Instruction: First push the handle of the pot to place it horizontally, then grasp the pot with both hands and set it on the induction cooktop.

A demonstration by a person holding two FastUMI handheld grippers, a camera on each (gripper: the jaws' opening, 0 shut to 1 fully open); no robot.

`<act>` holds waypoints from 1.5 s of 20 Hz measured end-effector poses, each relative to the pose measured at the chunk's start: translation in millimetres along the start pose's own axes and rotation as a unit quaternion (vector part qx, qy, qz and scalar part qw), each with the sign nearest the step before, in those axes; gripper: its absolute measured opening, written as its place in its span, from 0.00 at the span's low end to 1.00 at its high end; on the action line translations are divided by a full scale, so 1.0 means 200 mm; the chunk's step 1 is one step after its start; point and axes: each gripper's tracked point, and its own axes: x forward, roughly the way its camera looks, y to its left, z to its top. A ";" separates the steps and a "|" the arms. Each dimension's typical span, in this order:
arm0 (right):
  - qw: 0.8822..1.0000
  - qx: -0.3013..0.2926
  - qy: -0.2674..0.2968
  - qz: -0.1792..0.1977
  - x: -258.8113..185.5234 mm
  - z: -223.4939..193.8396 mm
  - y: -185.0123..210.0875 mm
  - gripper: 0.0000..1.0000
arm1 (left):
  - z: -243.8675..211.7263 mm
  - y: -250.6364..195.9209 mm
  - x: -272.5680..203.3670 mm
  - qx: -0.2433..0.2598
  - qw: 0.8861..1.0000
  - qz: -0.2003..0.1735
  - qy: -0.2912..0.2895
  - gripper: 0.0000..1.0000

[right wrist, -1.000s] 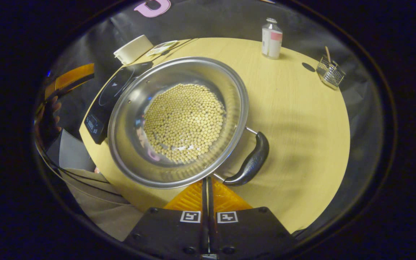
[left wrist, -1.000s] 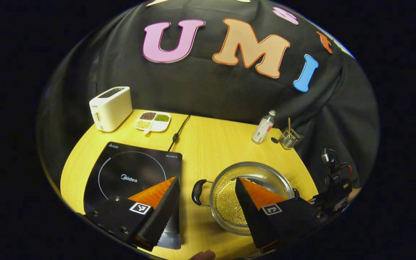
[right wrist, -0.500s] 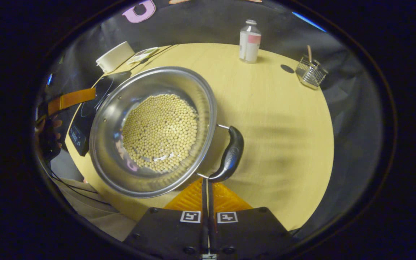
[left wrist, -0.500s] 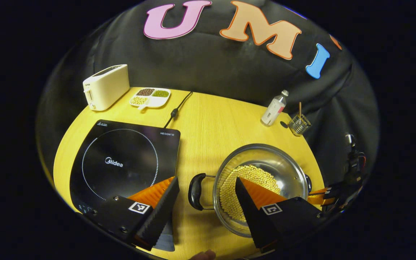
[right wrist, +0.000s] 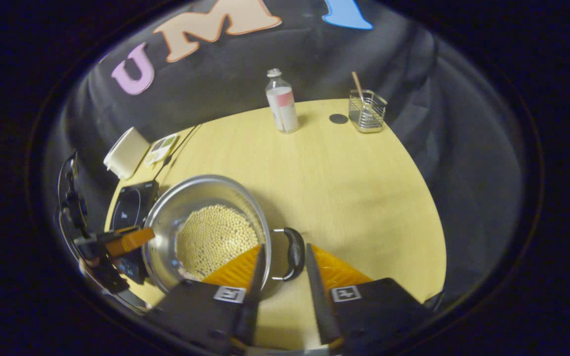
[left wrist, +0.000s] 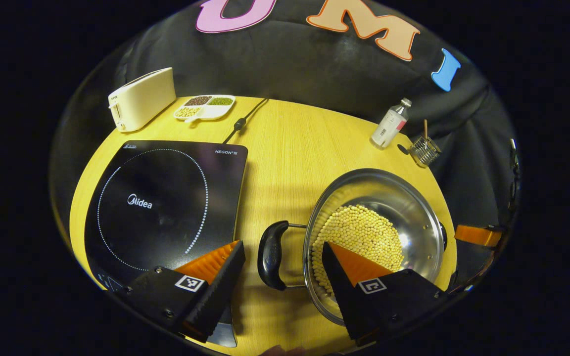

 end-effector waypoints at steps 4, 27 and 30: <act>0.996 -0.050 0.009 -0.077 0.12 -0.06 -0.08 0.84 | -0.03 -0.01 0.05 0.009 1.000 0.002 0.011 0.96; 0.997 -0.047 0.021 -0.053 0.25 -0.15 -0.02 0.50 | -0.02 0.00 0.13 0.049 0.998 0.025 0.021 0.63; 0.998 -0.042 0.018 -0.049 0.23 -0.12 -0.01 0.43 | -0.05 -0.02 0.07 0.019 0.999 0.017 0.045 0.59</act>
